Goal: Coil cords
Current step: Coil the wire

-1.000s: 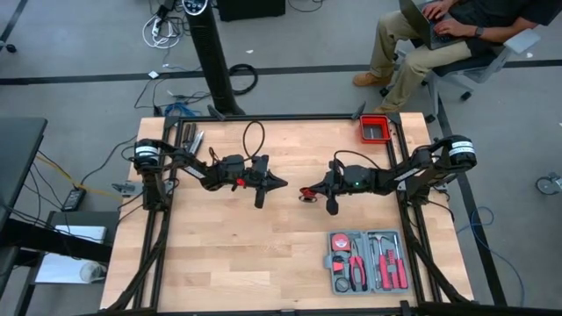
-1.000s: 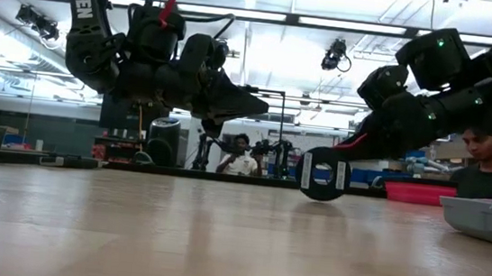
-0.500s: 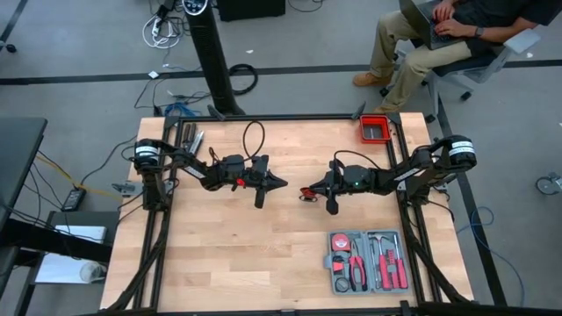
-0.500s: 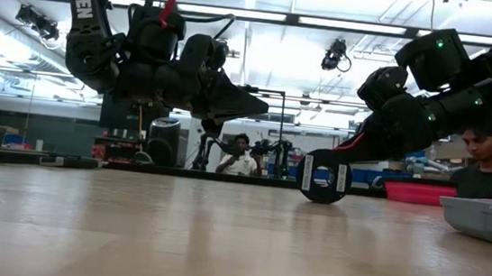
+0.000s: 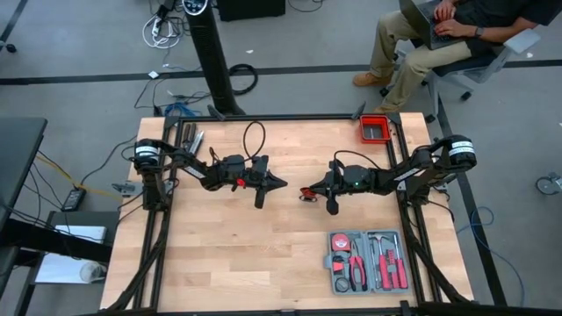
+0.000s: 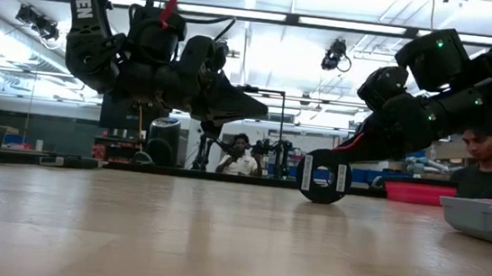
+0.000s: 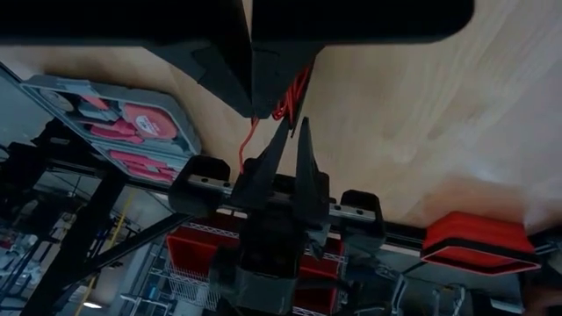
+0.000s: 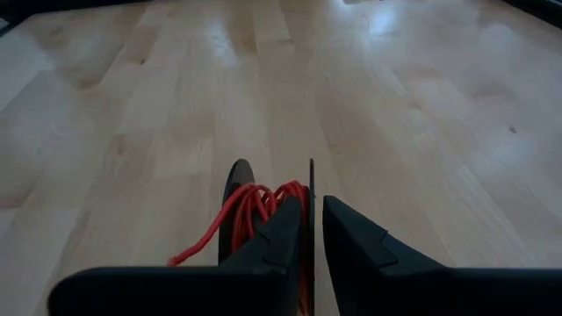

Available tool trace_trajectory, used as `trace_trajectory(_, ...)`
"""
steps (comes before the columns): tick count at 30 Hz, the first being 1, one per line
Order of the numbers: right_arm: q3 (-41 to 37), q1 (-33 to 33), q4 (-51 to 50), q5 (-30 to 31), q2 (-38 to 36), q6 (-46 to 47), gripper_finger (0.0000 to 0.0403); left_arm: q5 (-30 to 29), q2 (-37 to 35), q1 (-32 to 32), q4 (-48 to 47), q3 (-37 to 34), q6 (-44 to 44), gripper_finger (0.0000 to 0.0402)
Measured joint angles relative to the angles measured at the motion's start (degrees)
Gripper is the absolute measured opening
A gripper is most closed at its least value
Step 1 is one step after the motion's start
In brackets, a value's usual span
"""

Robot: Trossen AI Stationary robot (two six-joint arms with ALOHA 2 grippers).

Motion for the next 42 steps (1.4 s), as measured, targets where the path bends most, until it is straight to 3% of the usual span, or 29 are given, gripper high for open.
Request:
trace_trajectory(25, 0.0, -0.25, 0.57, -0.95, 0.0, 0.51, 0.0052, 0.0, 0.0, -0.28, -0.97, 0.0, -0.02, 0.0002)
trace_trajectory(42, 0.0, -1.11, 1.21, -3.47, 0.0, 0.99, 0.0053, -0.04, 0.0, -0.28, -0.92, 0.0, -0.04, 0.0042)
